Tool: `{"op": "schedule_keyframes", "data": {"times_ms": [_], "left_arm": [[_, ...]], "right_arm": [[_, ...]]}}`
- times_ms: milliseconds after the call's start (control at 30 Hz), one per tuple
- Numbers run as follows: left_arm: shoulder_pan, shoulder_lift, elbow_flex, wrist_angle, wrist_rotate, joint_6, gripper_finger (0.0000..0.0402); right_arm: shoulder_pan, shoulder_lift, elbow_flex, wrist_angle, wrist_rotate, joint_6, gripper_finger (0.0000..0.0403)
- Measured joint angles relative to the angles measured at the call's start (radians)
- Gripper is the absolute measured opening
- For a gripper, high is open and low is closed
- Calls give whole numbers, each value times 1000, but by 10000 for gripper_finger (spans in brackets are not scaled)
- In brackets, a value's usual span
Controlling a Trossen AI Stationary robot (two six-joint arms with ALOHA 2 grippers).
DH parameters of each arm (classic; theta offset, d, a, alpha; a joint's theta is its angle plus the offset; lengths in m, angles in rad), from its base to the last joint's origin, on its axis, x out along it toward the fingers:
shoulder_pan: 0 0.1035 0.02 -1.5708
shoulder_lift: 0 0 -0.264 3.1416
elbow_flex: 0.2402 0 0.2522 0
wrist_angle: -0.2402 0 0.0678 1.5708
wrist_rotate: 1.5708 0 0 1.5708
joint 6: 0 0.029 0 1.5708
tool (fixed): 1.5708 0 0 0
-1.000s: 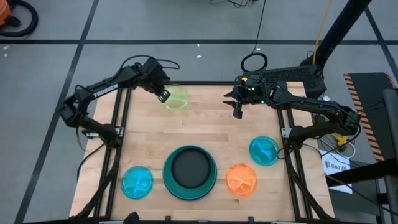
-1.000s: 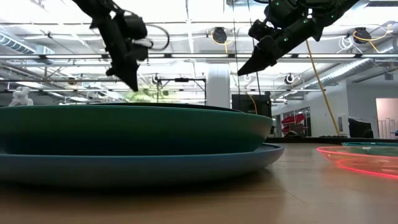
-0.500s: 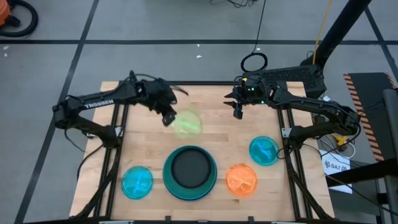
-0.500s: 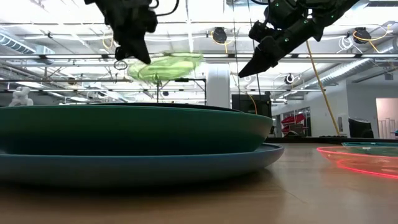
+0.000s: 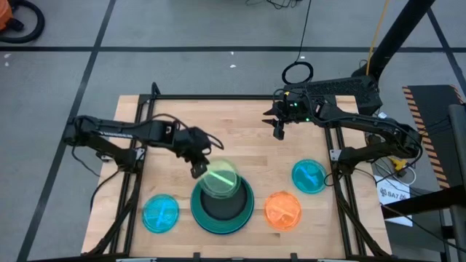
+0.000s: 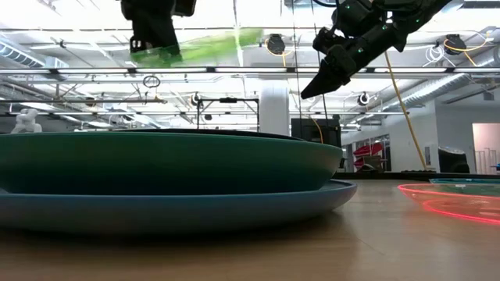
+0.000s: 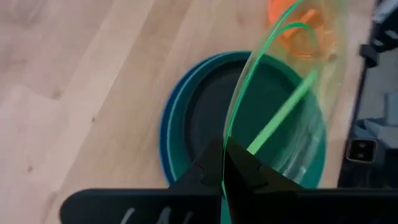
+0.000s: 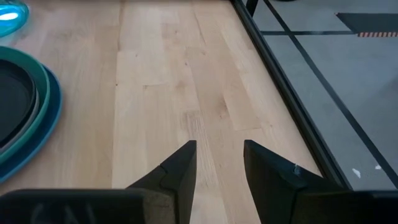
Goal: Stack plastic plates
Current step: Stack the light green plate on top of the black plate
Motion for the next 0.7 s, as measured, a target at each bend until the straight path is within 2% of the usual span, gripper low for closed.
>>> {"op": "schedule_keyframes", "data": {"times_ms": [300,700], "left_arm": [[-98,129,1,51,-53,-115,3],[-105,288,0,47,-73,-119,3]], "right_arm": [[2,0,0,-8,-2,14,125],[2,0,0,-21,-3,17,125]]}}
